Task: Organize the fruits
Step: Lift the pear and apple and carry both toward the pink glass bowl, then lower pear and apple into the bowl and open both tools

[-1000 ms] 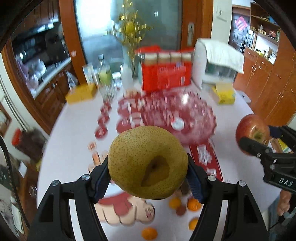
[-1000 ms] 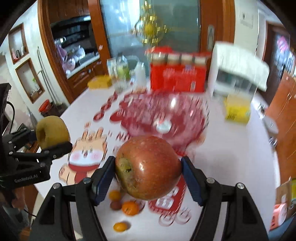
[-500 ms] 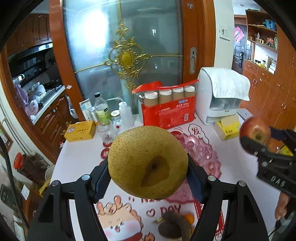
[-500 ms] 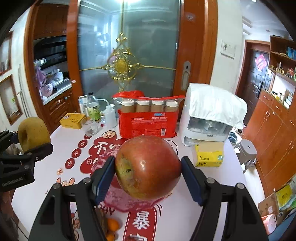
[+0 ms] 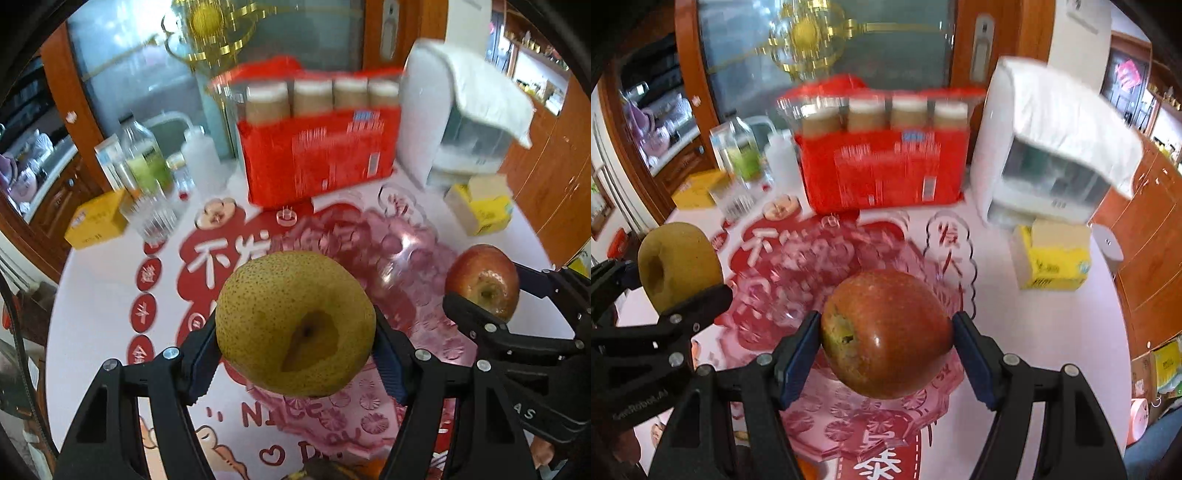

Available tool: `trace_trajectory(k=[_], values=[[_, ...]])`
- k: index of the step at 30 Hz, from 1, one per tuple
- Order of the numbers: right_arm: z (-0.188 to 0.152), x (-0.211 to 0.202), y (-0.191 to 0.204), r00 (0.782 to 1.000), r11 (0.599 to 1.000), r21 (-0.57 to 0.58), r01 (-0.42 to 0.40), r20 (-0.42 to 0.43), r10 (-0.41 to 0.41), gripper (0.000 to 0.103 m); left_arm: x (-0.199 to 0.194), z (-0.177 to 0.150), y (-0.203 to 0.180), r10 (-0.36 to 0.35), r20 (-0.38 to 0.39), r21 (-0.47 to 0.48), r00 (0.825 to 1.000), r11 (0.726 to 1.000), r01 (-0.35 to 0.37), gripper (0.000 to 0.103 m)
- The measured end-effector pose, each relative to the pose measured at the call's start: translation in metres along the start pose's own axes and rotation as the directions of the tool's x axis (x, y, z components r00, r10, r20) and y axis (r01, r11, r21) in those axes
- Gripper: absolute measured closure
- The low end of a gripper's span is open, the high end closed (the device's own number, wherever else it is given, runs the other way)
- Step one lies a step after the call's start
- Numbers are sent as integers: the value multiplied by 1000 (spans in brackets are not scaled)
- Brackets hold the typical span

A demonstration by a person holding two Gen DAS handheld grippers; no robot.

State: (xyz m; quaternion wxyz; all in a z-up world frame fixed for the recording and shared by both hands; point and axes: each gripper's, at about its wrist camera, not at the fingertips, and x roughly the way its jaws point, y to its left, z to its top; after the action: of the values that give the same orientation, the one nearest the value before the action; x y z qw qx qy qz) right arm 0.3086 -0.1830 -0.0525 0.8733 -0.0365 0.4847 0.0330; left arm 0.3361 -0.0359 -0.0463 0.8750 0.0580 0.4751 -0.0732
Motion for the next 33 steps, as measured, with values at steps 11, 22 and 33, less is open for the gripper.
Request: trace_trajectory(k=[11,22,33], values=[[-31,76,1,988,999,-54,7,-152,-16,31,86,-16,-7,-20,-146,13,989,1000,22,32],[-40,93,23,987,988,-157,-14,-158,-11,30,110,-24,-18,-22,-182,64,983,997,35,31],[-51,93,25,986,983,-170,-69,-163,41,29,106,-31,-27,-79,-193,54,978,994,91,4]])
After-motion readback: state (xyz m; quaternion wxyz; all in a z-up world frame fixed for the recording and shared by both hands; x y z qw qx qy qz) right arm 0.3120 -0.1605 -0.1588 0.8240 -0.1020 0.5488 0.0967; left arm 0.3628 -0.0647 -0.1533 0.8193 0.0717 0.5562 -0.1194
